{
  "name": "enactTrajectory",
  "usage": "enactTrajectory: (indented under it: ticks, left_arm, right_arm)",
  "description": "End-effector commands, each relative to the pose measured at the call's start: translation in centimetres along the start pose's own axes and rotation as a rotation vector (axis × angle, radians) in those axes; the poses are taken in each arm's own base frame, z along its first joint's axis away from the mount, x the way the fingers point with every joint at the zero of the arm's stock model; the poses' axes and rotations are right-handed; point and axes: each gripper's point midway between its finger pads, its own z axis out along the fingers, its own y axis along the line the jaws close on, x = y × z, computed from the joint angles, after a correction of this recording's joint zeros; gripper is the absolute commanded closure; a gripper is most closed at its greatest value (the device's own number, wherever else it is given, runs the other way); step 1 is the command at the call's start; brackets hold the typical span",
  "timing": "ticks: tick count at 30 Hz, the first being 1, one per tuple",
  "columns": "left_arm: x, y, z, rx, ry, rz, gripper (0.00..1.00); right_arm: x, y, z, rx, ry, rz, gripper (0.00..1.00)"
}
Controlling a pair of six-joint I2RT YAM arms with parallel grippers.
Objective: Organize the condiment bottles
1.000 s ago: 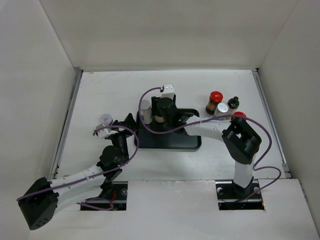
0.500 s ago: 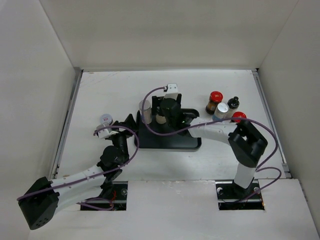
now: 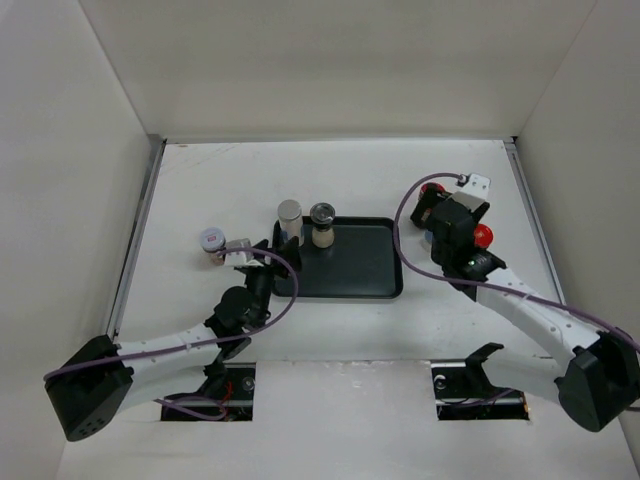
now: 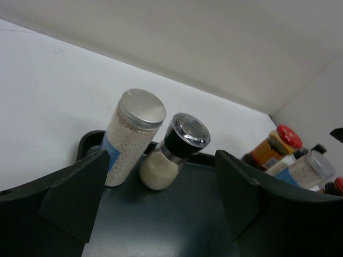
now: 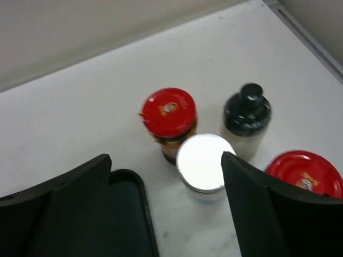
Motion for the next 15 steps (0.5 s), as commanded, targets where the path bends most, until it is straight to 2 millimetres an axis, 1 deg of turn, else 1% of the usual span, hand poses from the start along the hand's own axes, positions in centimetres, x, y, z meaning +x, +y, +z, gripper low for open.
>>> enactTrajectory:
  ticks: [1,2,4,6,8,11,13,15]
  left_arm:
    - [-0.7,-3.5,0.6,0.121,0.000,-0.041,0.21]
    - [-0.5,-3.5,0.7,0.120,0.004,-0.036,0.21]
    - [-0.3,-3.5,0.7,0.123,0.009,-0.035,0.21]
    - [-0.5,-3.7,0.6,0.128,0.006,-0.041,0.21]
    - [-0.5,-3.4,0.7,0.121,0.003,-0.038,0.20]
    - [-0.2,-3.2,0.7,0.116,0.009,-0.032,0.20]
    - [-0.2,-3.3,0.6,0.121,0.011,-0.036,0.20]
    - [-0.2,-3.4,0.7,0.120,0.010,-0.037,0.20]
  right_arm:
    - [1.5,-3.5,-0.1,0.089,0.051,-0.059,0.07]
    - [1.6,-3.9,0.1,0.095,0.060,-0.065,0.04]
    - [2.2,-4.2,0.8,0.090,0.091,-0.080,0.02]
    - [2.7,-4.4,1.5,0.084,0.113,-0.077,0.01]
    - [3.3,-4.1,2.0,0.062,0.137,-0.080,0.01]
    - [3.8,-4.1,2.9,0.059,0.155,-0.083,0.02]
    - [3.8,-4.0,3.3,0.062,0.149,-0.074,0.05]
    - [3.9,-3.9,3.7,0.057,0.144,-0.067,0.10]
